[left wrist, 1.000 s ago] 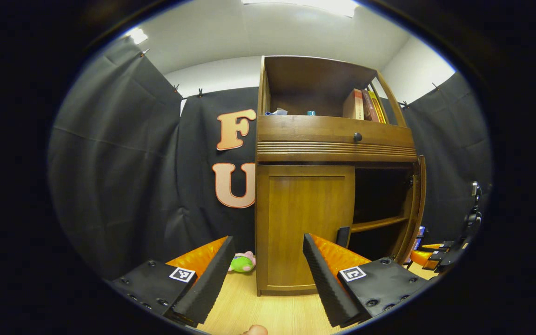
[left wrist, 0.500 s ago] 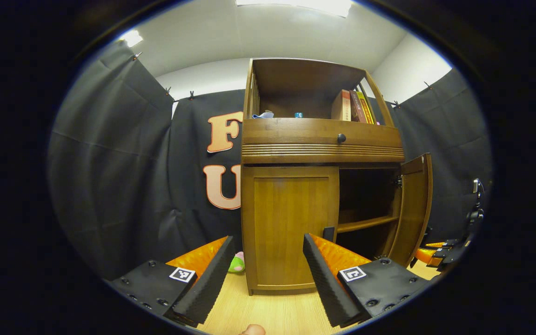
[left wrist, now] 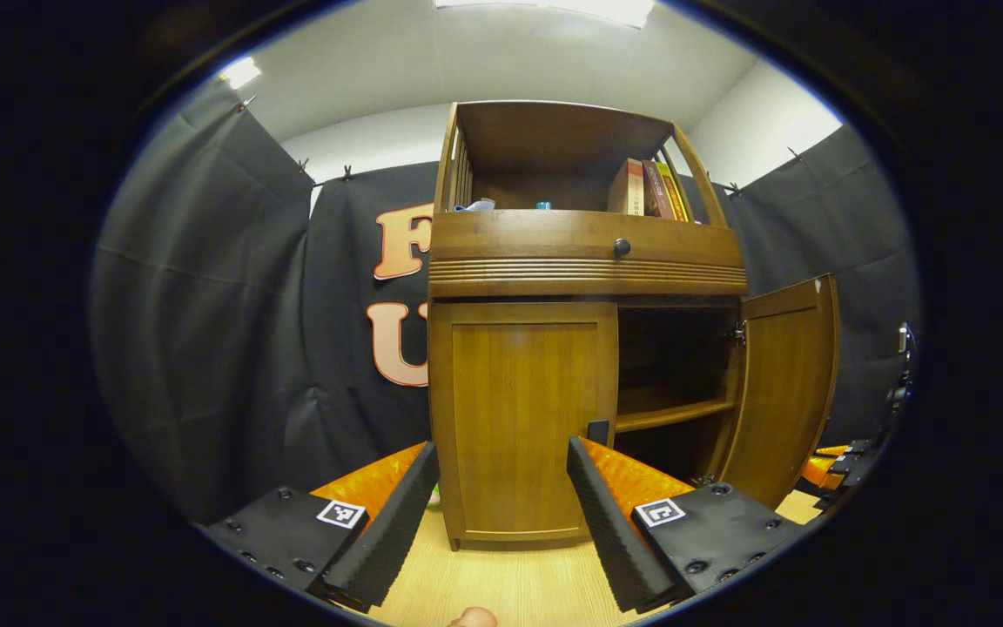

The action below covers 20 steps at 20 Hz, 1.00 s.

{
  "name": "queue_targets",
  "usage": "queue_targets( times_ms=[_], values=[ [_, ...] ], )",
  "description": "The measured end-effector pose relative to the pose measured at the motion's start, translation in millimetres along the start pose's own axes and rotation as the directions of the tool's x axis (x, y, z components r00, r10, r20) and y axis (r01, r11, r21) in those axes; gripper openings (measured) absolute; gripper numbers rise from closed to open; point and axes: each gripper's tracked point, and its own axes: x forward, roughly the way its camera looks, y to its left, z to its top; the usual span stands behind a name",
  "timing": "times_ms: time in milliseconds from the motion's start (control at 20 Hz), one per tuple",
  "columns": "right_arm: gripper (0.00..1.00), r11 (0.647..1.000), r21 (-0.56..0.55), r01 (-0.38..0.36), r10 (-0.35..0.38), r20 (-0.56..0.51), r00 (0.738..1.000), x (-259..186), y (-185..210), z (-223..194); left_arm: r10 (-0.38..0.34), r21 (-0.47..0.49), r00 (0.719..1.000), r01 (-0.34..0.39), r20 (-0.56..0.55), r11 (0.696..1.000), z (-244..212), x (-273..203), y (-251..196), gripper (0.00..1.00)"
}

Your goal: Open the right door of the double-door shoe cabinet with the right hand, and open the left door with the left hand.

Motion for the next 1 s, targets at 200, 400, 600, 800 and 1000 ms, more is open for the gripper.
queue_targets(
  times_ms=[200,400,600,800,1000],
  values=[
    [0.07,1.0,0.002,0.004,-0.004,0.0,1.0,-3.1,-17.9,-0.2,-0.009,-0.017,1.0,0.009,-0.017,1.0,-9.0,7.7,-7.4,0.96],
    [0.07,1.0,0.019,0.012,-0.012,0.004,1.0,-7.8,-41.2,-0.1,-0.023,-0.021,0.999,0.022,-0.027,1.0,-17.2,16.6,-18.2,0.96],
    [0.05,0.998,0.041,0.048,-0.048,0.0,0.999,-14.9,-68.4,-3.0,-0.028,-0.023,0.999,0.027,-0.027,0.999,-25.4,27.6,-29.0,0.97],
    [0.05,0.993,0.007,0.119,-0.119,-0.005,0.993,-19.4,-96.1,-7.6,-0.037,-0.019,0.999,0.036,-0.025,0.999,-33.4,41.9,-42.7,0.97],
    [0.0,0.986,0.036,0.16,-0.16,0.011,0.987,-30.0,-122.6,-2.8,-0.058,-0.02,0.998,0.057,-0.04,0.998,-43.8,50.6,-57.6,0.96]
  ],
)
